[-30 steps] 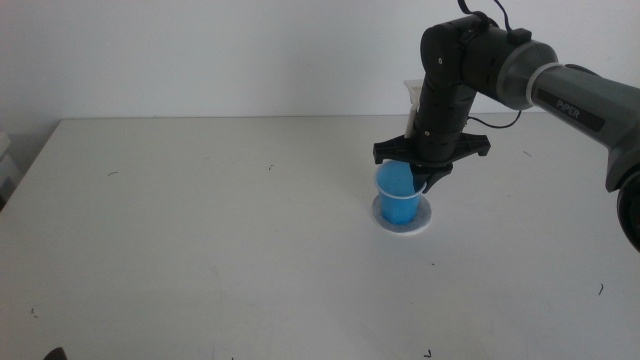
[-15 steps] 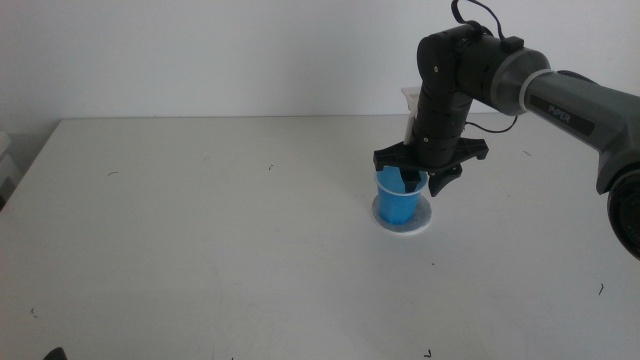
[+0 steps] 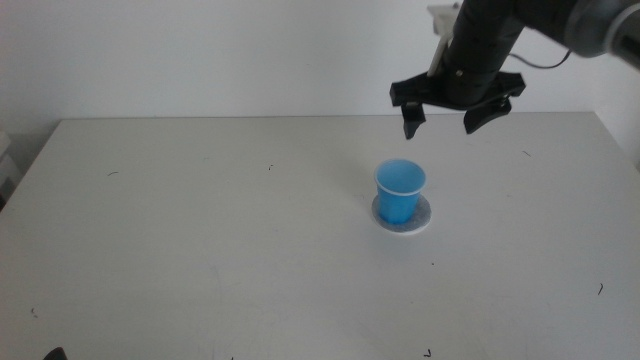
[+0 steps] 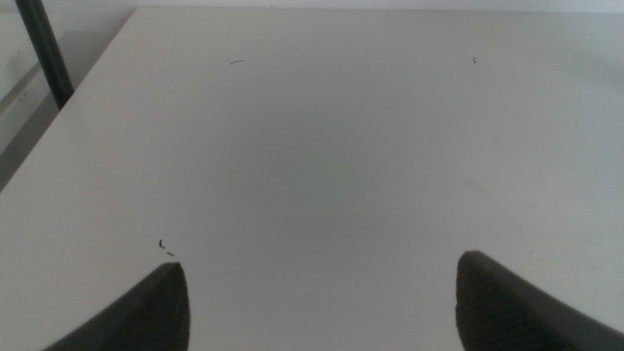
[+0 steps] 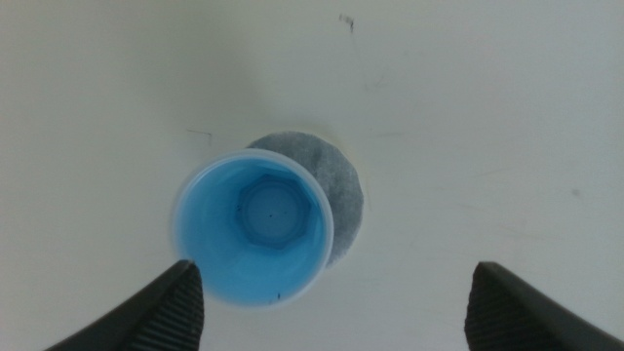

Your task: Place an empty cup on a cup mat.

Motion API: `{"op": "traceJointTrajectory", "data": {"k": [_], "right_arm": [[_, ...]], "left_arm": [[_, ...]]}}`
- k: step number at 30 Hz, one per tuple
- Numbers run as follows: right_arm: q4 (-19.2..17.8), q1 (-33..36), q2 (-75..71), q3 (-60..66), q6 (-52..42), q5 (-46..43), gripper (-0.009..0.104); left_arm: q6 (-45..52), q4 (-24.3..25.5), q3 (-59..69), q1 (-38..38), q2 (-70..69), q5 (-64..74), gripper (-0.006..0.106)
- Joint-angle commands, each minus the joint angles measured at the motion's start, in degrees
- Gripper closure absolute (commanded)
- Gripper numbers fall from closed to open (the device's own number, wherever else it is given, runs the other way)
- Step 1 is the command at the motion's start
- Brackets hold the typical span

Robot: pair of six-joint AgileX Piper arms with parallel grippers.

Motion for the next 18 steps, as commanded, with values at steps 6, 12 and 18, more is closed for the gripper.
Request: {"op": "traceJointTrajectory", "data": {"k": [6,12,18], "right_arm": [[-1.75,-0.79,-20.27,8.22,-0.33,1.03,0.009],[-3.8,-0.85,-36.99,22.36,-0.09,-6.43,0.009],[-5.19,-2.54,-51.18,36.6,-0.53,-15.92,0.009]], "left_arm": [[-0.62,0.02,-0.34,0.06,-0.17,-3.84,-0.005],[-0.62,0.02,-0.34,0.06,-0.17,-3.84,-0.005],[-0.62,0.02,-0.34,0.06,-0.17,-3.84,-0.005]]}}
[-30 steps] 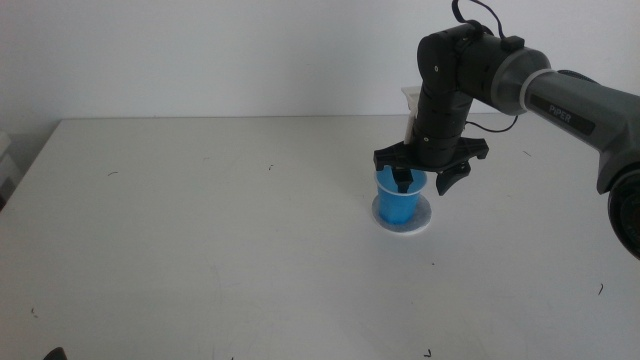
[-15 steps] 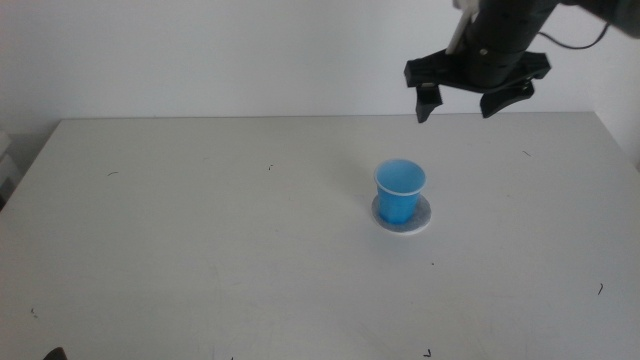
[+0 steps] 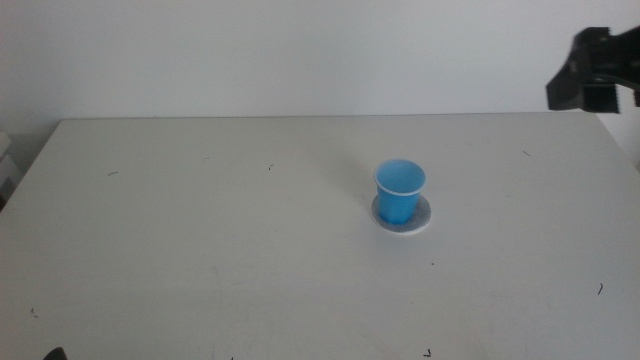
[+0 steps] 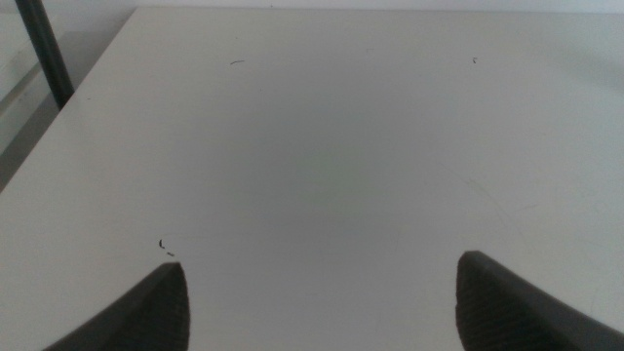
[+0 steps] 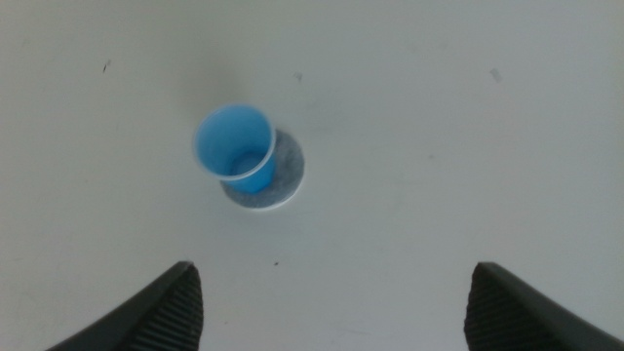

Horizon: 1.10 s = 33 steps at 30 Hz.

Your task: Place an empty cup on a cup mat.

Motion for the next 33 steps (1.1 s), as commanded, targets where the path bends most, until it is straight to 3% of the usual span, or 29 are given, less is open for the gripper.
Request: {"op": "traceJointTrajectory", "data": {"k": [1,16,21,33], "right_arm": [[-2.37,-1.21,-6.6,3.56,-0.53,-7.05,0.009],[-4.21,-3.77,-39.6,33.42,-0.29,-16.63,0.009],[-6.54,-3.77,-50.05,41.96,2.91,-21.65,0.009],[-10.22,-3.77,-62.04,60.52,2.15,-45.68,0.003]], "left_arm": [[-0.62,0.02,-0.34,0.06,-0.17,-3.84,-0.005],[-0.62,0.02,-0.34,0.06,-0.17,-3.84,-0.005],[-0.62,0.02,-0.34,0.06,-0.17,-3.84,-0.005],[-0.62,0.02,-0.34,0.06,-0.17,-3.84,-0.005]]}}
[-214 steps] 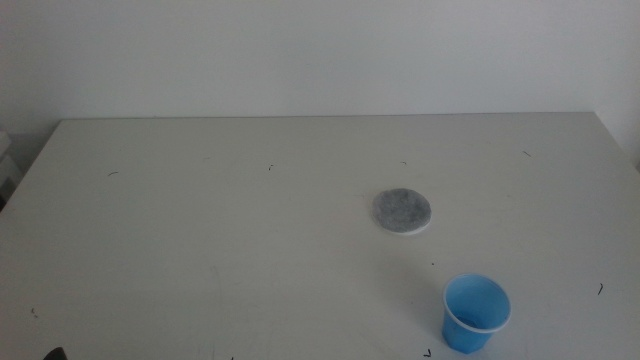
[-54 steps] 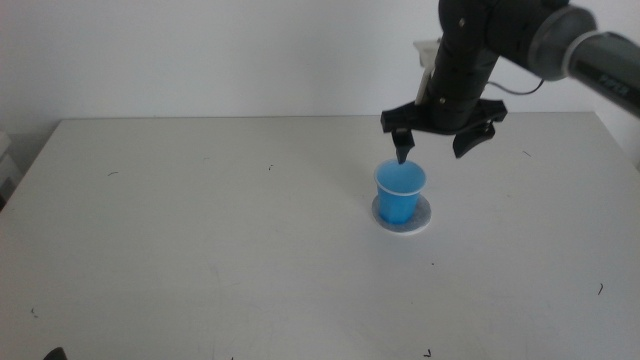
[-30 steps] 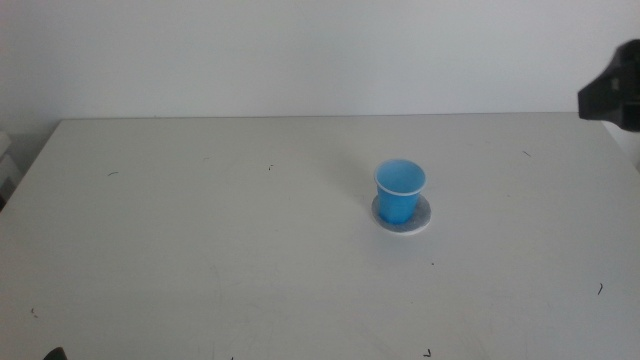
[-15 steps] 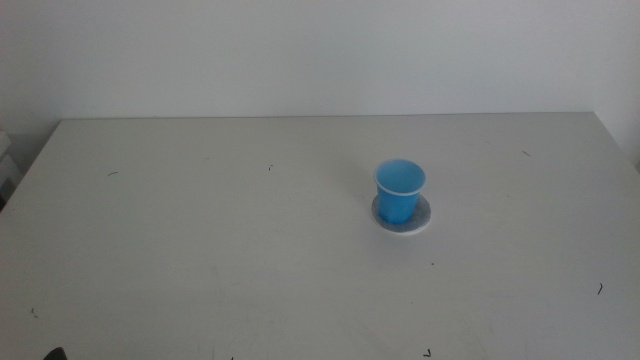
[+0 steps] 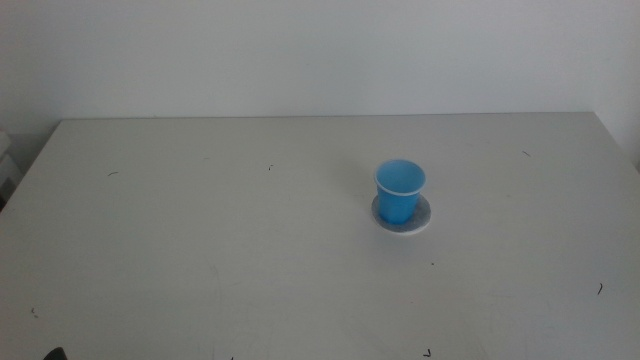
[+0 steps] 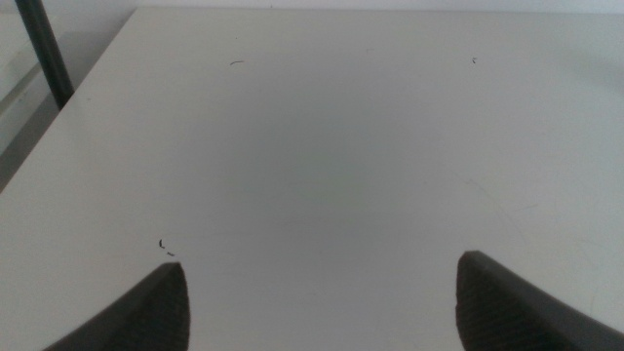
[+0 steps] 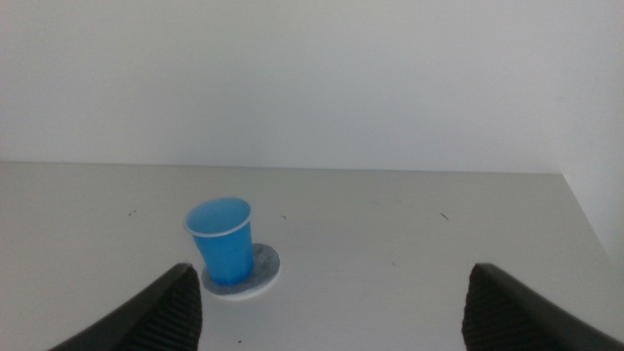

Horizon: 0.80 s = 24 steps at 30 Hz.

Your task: Place an empty cup on a cup mat.

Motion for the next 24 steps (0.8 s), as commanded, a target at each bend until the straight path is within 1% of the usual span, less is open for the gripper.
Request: {"op": "traceJointTrajectory", "data": {"k": [1,6,9,13,16,18,24], "right_arm": [[-1.71,-0.48,-0.58,2.1,-0.79,-11.04,0.003],[-1.29,-0.48,-1.38,10.91,-0.83,-24.78,0.003],[-0.36,-0.48,-1.42,14.34,-0.65,-24.34,0.003],[3.04,-0.48,-1.51,17.33,-0.65,-24.13,0.003],[3.63,-0.48,-1.55,19.58,-0.65,-24.49,0.003],[3.66,-0.48,-1.62,19.52,-0.65,-21.92,0.003],[3.66,-0.48,-1.62,19.52,-0.65,-21.77,0.003]], "left_arm": [[-0.62,0.02,-0.34,0.06,-0.17,-3.84,-0.005],[-0.62,0.02,-0.34,0.06,-0.17,-3.84,-0.005],[-0.62,0.02,-0.34,0.06,-0.17,-3.84,-0.005],[-0.62,0.02,-0.34,0.06,-0.17,-3.84,-0.005],[-0.62,0.02,-0.34,0.06,-0.17,-3.84,-0.005],[-0.62,0.02,-0.34,0.06,-0.17,-3.84,-0.005],[-0.62,0.02,-0.34,0.06,-0.17,-3.84,-0.005]]}}
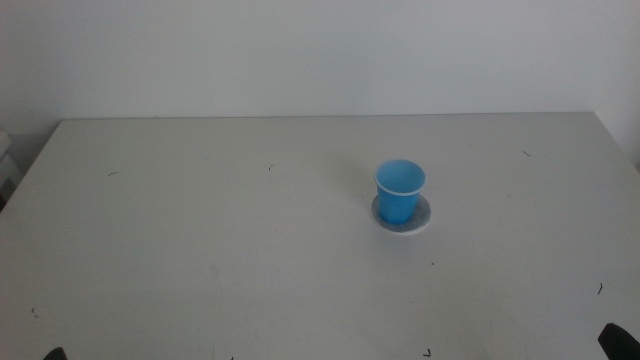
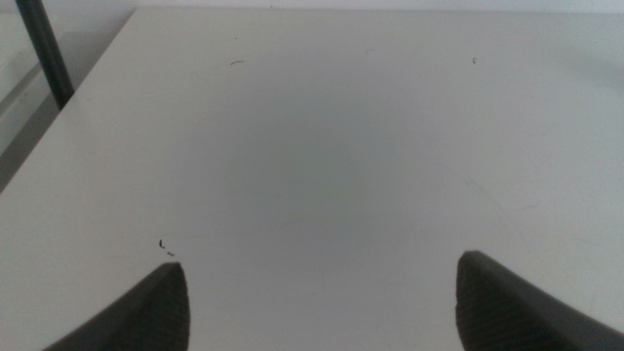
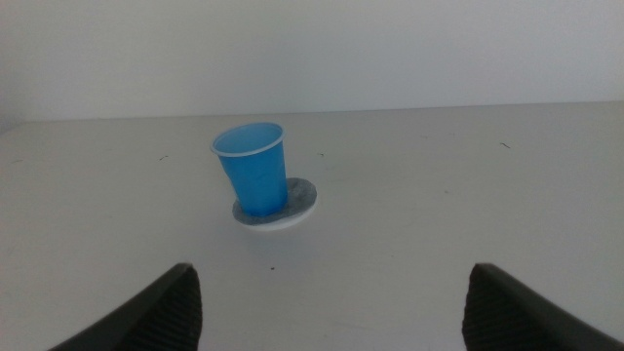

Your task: Place an empty cup on a cup mat.

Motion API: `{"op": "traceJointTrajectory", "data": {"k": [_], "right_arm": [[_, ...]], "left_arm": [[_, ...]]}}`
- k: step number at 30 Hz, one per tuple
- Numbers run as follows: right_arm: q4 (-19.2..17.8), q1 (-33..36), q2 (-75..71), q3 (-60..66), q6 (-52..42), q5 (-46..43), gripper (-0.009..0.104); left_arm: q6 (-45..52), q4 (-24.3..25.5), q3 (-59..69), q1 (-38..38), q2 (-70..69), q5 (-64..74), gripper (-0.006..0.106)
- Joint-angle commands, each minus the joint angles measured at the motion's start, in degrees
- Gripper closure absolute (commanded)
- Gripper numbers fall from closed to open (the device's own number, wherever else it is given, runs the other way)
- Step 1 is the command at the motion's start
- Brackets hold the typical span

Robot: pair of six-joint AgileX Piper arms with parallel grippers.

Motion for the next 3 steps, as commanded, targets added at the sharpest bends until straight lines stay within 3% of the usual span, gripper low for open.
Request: {"op": "traceJointTrajectory", "data": {"k": [1,3], "right_arm": [[-0.43,-0.48,0.51,-0.33,-0.53,-3.84,0.003],[-0.43,-0.48,0.51,-0.33,-0.53,-3.77,0.003]], "left_arm": [[-0.62,0.02,-0.34,0.06,-0.17,-3.84,-0.005],[-0.62,0.02,-0.34,0.06,-0.17,-3.84,-0.005]]}}
